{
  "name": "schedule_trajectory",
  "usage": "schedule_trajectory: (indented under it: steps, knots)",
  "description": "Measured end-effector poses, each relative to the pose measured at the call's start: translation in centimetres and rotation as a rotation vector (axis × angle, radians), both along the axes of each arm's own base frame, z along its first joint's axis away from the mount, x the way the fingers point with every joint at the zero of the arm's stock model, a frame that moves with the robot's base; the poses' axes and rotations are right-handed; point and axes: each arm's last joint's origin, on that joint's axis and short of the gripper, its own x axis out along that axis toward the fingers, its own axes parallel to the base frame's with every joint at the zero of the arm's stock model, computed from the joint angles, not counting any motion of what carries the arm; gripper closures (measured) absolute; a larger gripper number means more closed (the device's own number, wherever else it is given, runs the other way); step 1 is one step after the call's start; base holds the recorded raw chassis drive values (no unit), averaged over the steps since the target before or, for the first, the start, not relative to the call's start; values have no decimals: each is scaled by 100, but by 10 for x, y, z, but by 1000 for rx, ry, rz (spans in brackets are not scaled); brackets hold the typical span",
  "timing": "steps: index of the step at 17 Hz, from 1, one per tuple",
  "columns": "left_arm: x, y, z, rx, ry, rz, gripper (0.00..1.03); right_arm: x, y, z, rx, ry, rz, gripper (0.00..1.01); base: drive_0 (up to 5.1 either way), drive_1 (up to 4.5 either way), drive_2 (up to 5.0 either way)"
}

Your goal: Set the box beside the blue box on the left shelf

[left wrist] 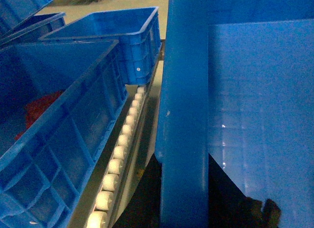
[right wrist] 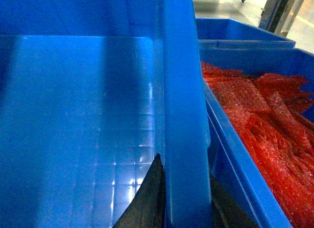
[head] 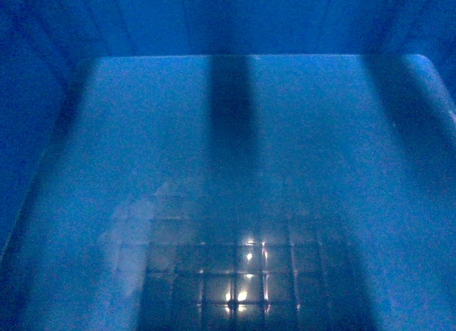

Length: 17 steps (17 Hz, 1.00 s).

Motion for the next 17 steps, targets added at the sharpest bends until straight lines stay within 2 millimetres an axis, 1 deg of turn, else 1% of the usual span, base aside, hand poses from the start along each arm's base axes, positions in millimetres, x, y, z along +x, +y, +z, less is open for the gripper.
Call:
schedule_trajectory:
  steps: [17]
  knots:
    - [0,0,0,0,0,0,88,0,0,0,0,0,0,91,0,0,0]
